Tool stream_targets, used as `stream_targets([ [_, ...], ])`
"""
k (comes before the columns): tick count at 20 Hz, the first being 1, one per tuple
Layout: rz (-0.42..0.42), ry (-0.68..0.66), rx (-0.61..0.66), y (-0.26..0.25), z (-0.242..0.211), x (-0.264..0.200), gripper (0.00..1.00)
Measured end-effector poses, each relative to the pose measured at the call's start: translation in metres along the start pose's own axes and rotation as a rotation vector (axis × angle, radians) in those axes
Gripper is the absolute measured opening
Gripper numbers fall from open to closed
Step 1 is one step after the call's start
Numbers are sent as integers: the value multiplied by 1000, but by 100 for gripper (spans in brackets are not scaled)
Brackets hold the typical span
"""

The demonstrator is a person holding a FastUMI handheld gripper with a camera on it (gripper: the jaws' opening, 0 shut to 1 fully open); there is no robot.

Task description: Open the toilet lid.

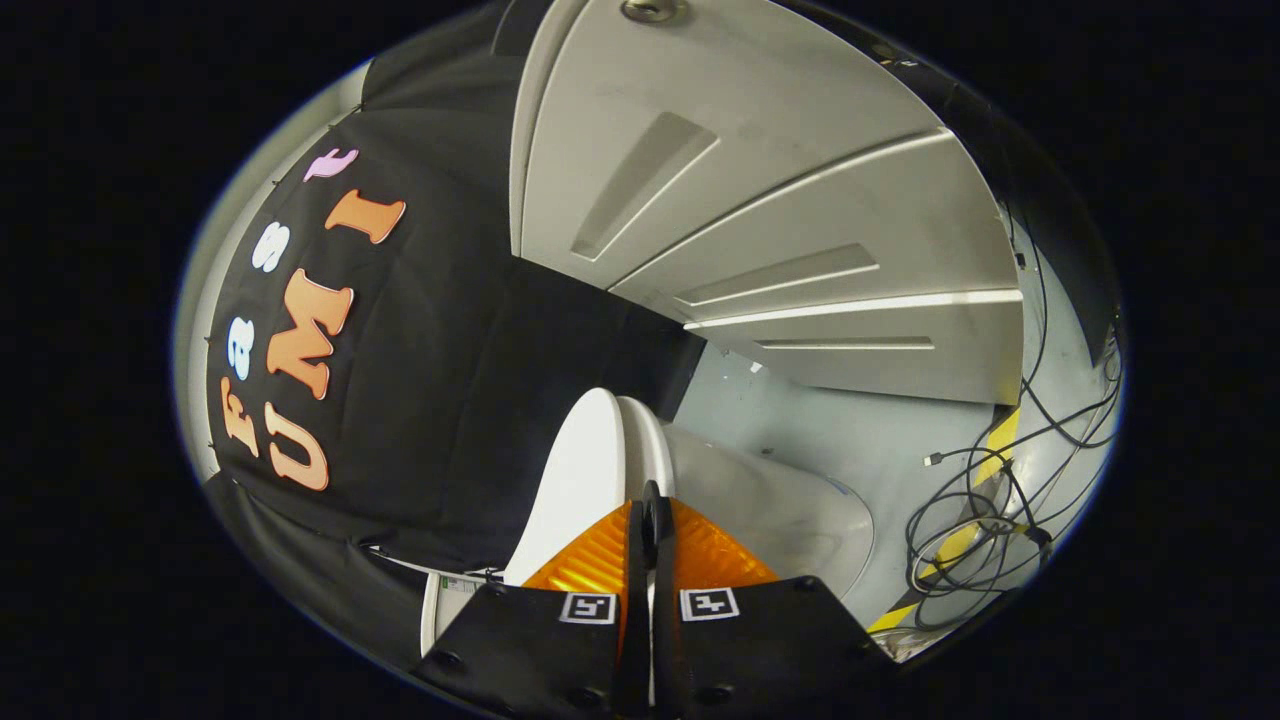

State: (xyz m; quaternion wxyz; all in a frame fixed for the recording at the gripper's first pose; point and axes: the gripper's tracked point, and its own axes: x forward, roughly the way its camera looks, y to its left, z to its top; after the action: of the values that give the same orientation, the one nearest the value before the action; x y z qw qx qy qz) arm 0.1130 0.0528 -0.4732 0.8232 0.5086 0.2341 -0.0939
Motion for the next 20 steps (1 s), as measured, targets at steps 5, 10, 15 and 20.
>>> stream_targets([
  [5, 8, -32, -6, 22, 6, -12, 10],
  [10, 23, -48, -26, 67, 16, -24, 9],
  [15, 18, -112, -221, 123, 33, -25, 9],
  [20, 98, -123, -305, 206, 23, -51, 9],
])
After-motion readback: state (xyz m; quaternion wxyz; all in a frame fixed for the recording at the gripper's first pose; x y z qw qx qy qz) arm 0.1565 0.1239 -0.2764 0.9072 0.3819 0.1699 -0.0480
